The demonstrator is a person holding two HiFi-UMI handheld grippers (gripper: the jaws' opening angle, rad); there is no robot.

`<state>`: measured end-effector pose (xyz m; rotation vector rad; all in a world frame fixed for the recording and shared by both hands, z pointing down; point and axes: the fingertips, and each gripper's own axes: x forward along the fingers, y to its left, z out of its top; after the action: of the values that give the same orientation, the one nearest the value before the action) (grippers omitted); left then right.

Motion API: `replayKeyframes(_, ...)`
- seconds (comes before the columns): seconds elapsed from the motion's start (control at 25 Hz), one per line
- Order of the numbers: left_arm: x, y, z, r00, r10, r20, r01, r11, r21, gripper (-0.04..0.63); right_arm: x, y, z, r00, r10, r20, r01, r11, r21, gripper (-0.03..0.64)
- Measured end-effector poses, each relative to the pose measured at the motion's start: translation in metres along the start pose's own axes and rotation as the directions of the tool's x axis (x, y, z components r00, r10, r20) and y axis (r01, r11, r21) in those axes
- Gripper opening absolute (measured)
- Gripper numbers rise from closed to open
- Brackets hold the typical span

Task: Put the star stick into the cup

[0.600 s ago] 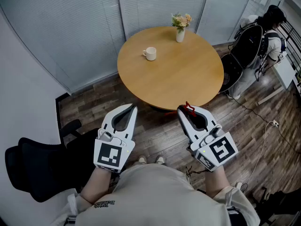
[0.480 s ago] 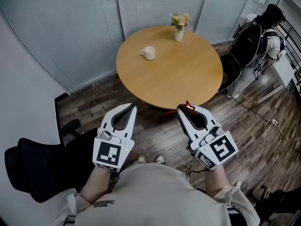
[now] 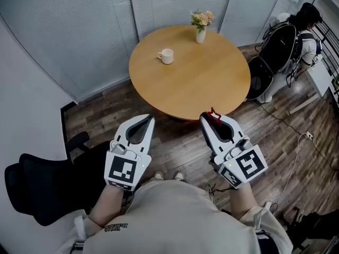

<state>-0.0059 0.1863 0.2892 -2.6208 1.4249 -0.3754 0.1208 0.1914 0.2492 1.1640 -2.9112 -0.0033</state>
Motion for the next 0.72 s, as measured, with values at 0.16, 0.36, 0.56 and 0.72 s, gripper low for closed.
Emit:
replayKeyframes(0.16,0.005,-0.006,0.003,1.000,0.007,-0.006,-0.007,1.000,0.001,0.021,-0.003,-0.008,-0.002,1.000,0.005,-0.006,-0.005,1.000,-0.001,0.037)
replayKeyframes(0.36,0.009,-0.014,-0.001,1.000,0.017,-0.019,-0.017,1.000,0.000,0.021,-0.007,-0.014,-0.008,1.000,0.015,-0.015,-0.015,1.000,-0.006,0.035)
replayKeyframes(0.56,0.025,-0.032,0.014,0.999,0.037,-0.035,-0.037,0.999,0.003,0.021,-0.022,-0.040,-0.003,0.999,0.034,-0.013,-0.034,0.999,0.007,0.035)
replayKeyframes(0.72,0.025,-0.038,0.010,0.998,0.044,-0.037,-0.043,0.999,0.020,0.021,-0.022,-0.044,-0.009,0.999,0.042,0.000,-0.042,0.999,0.011,0.035)
